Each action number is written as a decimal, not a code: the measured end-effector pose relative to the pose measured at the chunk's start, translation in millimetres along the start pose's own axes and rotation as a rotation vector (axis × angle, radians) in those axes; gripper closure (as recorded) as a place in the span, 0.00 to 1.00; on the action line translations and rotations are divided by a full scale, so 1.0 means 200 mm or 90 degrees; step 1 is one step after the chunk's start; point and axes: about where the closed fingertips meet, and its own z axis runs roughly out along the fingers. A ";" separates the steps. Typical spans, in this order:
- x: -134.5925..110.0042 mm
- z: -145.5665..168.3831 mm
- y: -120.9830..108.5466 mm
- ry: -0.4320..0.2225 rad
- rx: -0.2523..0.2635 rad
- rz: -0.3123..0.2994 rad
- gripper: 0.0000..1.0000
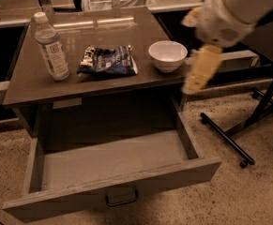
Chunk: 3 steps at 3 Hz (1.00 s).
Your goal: Place blue chip bag into top drawer
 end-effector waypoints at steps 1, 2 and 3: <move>-0.33 0.27 -0.18 -0.059 -0.021 -0.098 0.00; -0.62 0.72 -0.28 -0.094 -0.092 -0.140 0.00; -0.71 0.93 -0.34 -0.096 -0.119 -0.123 0.00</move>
Offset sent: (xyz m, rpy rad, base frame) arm 0.1366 0.2292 -0.0986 0.0867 0.1058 0.3901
